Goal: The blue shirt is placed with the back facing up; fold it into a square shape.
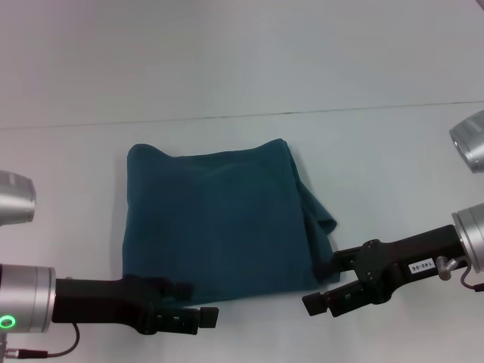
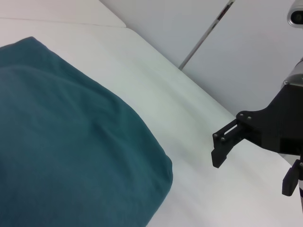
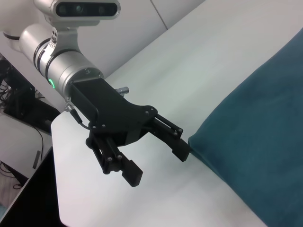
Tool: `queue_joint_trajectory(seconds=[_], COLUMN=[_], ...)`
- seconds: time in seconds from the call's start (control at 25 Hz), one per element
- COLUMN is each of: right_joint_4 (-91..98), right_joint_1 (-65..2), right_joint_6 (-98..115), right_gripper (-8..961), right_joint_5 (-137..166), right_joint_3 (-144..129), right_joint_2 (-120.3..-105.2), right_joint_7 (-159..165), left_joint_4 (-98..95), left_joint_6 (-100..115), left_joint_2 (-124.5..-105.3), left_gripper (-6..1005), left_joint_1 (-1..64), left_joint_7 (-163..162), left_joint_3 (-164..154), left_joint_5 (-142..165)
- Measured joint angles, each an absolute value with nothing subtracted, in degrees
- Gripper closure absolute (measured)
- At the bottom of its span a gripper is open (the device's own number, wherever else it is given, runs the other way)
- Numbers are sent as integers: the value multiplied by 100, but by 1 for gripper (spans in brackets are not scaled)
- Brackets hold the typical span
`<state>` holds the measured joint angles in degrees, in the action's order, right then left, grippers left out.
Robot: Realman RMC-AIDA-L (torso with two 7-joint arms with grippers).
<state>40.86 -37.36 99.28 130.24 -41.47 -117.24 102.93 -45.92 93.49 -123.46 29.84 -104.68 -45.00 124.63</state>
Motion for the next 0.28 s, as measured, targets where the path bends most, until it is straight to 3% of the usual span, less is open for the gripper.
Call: queue_joint_trajectory(seconds=[0.28], right_joint_4=[4087], right_joint_1=[-3735], right_joint_6=[9927], right_gripper=[26], right_joint_5=[13021], right_joint_3=[-4138], right_joint_2=[-11724], right_joint_7=[10307], left_joint_4=[-4599], left_joint_6=[9352], left_joint_2=[-12339], left_gripper=[112], left_joint_1=[2979], left_joint_7=[-10468], left_joint_3=[-4499], left_joint_5=[12463])
